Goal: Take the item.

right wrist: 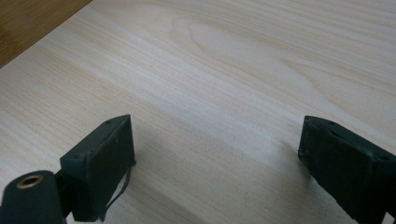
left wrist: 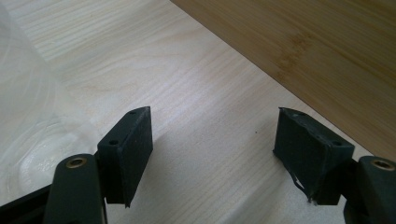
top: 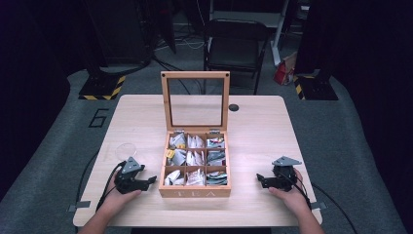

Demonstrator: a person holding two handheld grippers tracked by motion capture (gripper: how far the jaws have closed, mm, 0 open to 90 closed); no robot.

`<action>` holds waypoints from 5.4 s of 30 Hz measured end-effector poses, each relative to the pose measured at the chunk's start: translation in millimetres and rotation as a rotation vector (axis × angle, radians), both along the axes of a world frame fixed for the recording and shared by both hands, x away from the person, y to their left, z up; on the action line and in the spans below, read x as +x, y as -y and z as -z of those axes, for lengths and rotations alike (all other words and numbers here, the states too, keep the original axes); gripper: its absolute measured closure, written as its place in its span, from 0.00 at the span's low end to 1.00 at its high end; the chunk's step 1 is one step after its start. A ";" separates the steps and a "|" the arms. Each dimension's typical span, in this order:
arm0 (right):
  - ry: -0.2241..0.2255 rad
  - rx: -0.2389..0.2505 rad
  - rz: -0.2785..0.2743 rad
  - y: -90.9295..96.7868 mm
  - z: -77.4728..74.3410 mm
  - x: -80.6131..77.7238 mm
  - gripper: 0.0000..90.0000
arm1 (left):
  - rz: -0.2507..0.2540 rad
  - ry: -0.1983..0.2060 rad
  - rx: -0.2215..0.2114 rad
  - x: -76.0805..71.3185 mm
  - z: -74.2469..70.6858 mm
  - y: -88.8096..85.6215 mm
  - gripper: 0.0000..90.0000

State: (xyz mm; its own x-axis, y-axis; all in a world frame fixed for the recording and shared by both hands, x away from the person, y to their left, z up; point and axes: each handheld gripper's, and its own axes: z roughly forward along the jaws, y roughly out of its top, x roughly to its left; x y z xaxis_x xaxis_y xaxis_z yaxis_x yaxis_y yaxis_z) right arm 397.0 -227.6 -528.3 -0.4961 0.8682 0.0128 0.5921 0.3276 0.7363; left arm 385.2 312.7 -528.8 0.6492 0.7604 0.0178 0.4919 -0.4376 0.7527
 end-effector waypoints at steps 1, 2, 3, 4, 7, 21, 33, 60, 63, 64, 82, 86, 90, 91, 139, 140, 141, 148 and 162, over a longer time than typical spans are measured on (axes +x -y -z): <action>0.001 0.000 -0.002 0.0 0.1 0.1 0.11 | 0.001 -0.007 -0.005 -0.1 -0.4 -0.1 0.31; 0.000 0.000 0.000 0.0 0.0 0.0 0.11 | -0.005 0.004 -0.002 -0.1 0.3 0.4 0.31; 0.000 0.000 0.000 0.0 0.0 0.0 0.11 | -0.006 0.006 -0.004 -0.1 0.5 0.5 0.31; -0.001 0.001 0.001 -0.1 0.0 -0.1 0.11 | -0.009 0.007 -0.007 -0.2 0.7 0.8 0.31; 0.000 -0.001 0.000 0.0 0.0 0.0 0.11 | -0.010 0.005 -0.006 -0.3 0.1 0.7 0.33; 0.000 0.000 0.000 0.0 0.0 0.0 0.11 | -0.023 -0.018 -0.091 -11.1 -25.4 -1.7 0.39; 0.000 0.000 0.000 0.0 0.0 0.0 0.11 | -0.013 -0.020 -0.115 -14.4 -33.9 -1.3 0.44; -0.004 -0.008 0.006 -0.5 0.0 -0.1 0.11 | -0.006 0.018 -0.153 11.4 -73.8 14.0 0.55; -0.002 -0.007 0.007 -0.5 0.1 -0.1 0.11 | -0.001 0.017 -0.143 15.7 -75.4 17.8 0.56; -0.004 -0.008 0.006 -0.5 0.0 -0.1 0.11 | 0.000 0.015 -0.146 17.1 -75.5 19.5 0.56; -0.003 -0.007 0.009 -0.7 0.1 -0.3 0.11 | 0.034 0.024 -0.128 39.9 -86.8 39.2 0.57; -0.004 -0.010 -0.002 -0.4 -0.1 -0.7 0.11 | 0.038 0.018 -0.127 43.3 -86.4 43.0 0.57; -0.004 -0.010 -0.002 -0.4 -0.1 -0.7 0.11 | 0.046 0.023 -0.128 47.8 -87.2 50.6 0.56; -0.004 -0.009 -0.002 -0.4 -0.1 -0.7 0.11 | 0.049 0.025 -0.124 49.1 -87.1 52.1 0.56; -0.004 -0.010 -0.002 -0.3 -0.1 -0.7 0.11 | 0.174 -0.012 -0.158 48.0 -79.0 77.5 0.83; -0.004 -0.010 -0.002 -0.3 -0.2 -0.7 0.11 | 0.173 -0.008 -0.160 47.3 -79.3 77.5 0.85; -0.004 -0.010 -0.002 -0.3 -0.2 -0.7 0.11 | 0.179 -0.013 -0.155 46.7 -80.1 77.3 0.86; -0.004 -0.010 -0.002 -0.3 -0.2 -0.7 0.11 | 0.208 0.023 -0.144 44.5 -83.8 78.8 0.97; -0.004 -0.010 -0.002 -0.3 -0.2 -0.7 0.11 | 0.180 0.056 -0.153 39.1 -104.1 71.9 1.00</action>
